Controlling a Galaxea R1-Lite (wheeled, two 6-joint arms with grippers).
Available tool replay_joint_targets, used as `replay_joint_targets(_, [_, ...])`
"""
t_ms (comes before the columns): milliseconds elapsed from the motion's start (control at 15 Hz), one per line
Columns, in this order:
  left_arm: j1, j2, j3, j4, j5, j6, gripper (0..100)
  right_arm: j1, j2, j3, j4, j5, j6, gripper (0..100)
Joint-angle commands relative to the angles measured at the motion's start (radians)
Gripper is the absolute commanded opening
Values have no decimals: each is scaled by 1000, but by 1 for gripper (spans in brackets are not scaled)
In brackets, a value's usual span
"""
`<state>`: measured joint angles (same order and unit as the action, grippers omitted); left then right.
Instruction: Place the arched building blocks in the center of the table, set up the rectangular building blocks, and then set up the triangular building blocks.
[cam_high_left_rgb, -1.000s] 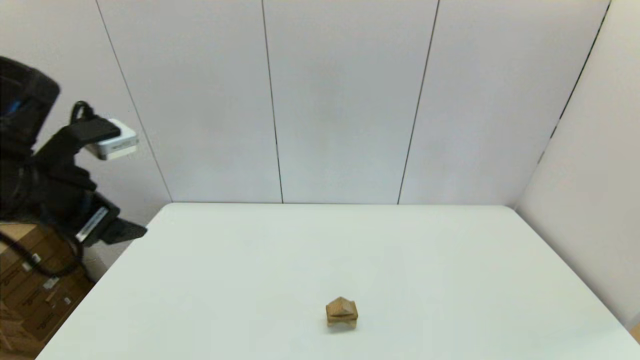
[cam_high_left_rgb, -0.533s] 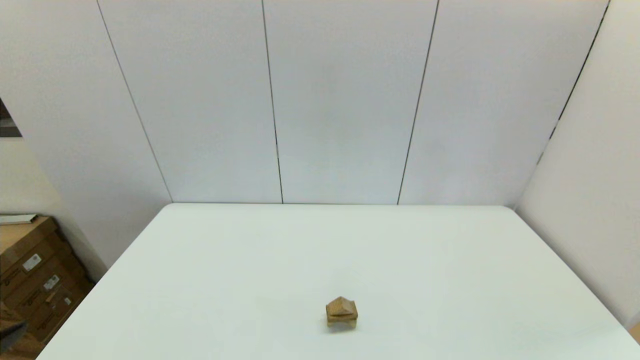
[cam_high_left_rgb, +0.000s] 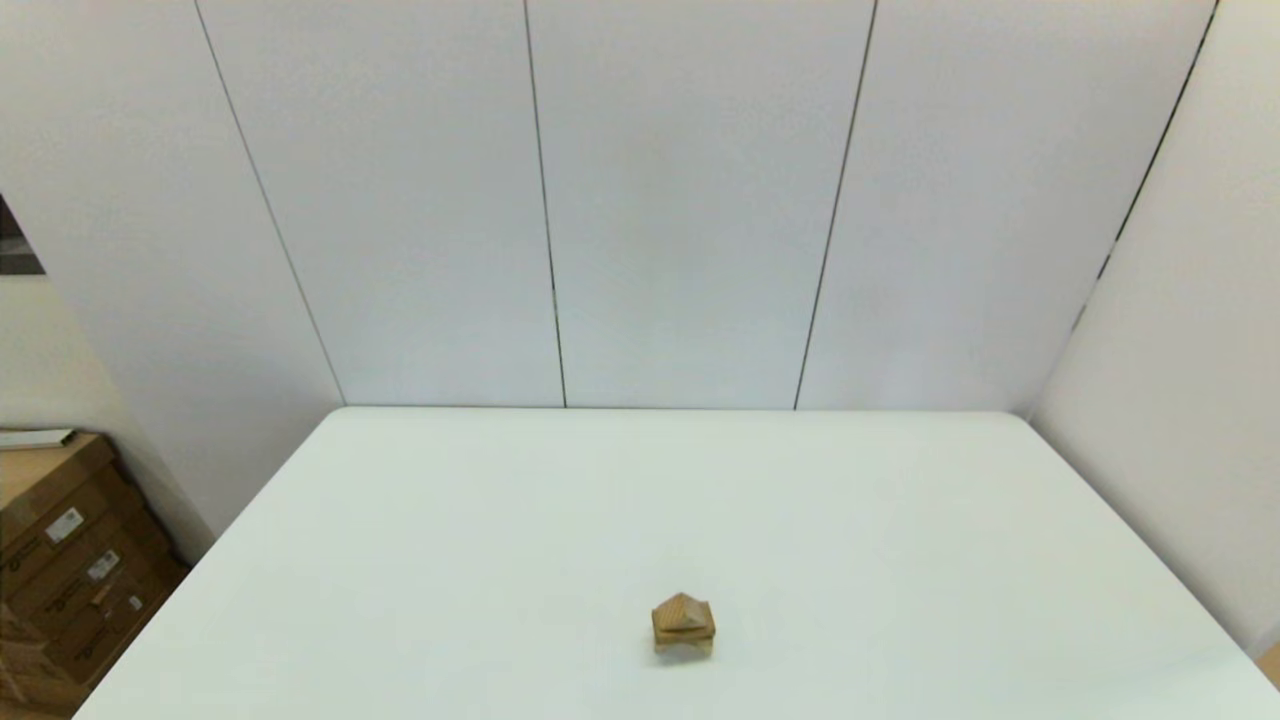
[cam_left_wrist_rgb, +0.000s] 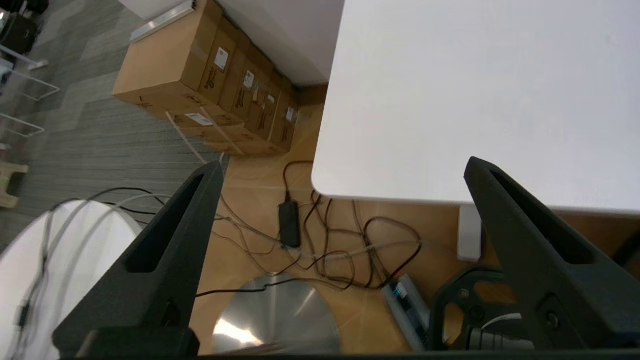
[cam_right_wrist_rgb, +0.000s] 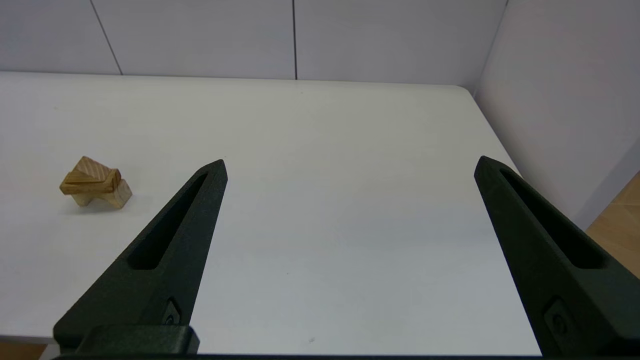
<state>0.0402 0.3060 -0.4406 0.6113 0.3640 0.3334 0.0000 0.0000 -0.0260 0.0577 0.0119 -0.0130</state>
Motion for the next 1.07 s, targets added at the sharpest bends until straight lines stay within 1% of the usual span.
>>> replay_joint_targets(67, [6,-73,99,-84,3,-14,100,0,0,0,1,0,-1,100])
replay_joint_targets(200, [-29,-73,169,-183,7,-16,100,0,0,0,1,0,-1,100])
replay_joint_targets(267, [-29,-77,194,-209,3,-14,100,0,0,0,1,0,-1,100])
replay_joint_targets(800, [-31,-269,223,-239,-27,-19,100,0,0,0,1,0,-1,100])
replay_joint_targets(933, [-31,-306,249,-285,-59,-40,100,0,0,0,1,0,-1,100])
replay_joint_targets(1067, [-31,-306,286,-377,-97,-109,100,0,0,0,1,0,-1,100])
